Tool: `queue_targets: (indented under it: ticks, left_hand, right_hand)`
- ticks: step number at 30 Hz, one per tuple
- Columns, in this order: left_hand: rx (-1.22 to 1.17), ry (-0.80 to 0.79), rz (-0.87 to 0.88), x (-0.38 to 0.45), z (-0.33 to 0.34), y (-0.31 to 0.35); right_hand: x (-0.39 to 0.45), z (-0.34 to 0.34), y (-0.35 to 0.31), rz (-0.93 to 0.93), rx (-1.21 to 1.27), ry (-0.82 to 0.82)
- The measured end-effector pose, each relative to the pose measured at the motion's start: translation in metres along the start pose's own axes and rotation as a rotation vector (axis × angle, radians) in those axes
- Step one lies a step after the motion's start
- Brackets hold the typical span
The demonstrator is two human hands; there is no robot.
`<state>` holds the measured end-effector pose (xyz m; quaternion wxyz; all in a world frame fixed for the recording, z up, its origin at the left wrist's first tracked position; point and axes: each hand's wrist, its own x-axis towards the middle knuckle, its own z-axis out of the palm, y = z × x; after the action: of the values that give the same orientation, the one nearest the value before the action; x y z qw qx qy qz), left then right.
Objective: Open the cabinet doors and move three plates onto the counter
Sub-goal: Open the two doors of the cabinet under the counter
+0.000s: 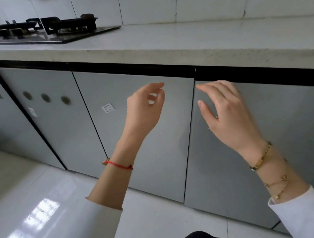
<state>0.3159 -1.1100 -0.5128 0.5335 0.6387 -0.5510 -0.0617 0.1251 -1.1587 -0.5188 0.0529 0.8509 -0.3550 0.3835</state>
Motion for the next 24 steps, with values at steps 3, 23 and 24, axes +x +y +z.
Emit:
queue_targets:
  ticks: [3, 23, 24]
  left_hand:
    - [-0.311, 0.003, -0.229, 0.016, 0.006, 0.003]
    - [-0.952, -0.139, -0.466, 0.045, 0.038, 0.014]
    - [-0.956, -0.137, -0.46, 0.045, 0.039, 0.014]
  right_hand:
    - [0.002, -0.003, -0.001, -0.012, -0.03, 0.007]
    - [0.015, 0.012, 0.012, 0.047, -0.059, 0.019]
    - [0.015, 0.012, 0.012, 0.049, -0.055, 0.021]
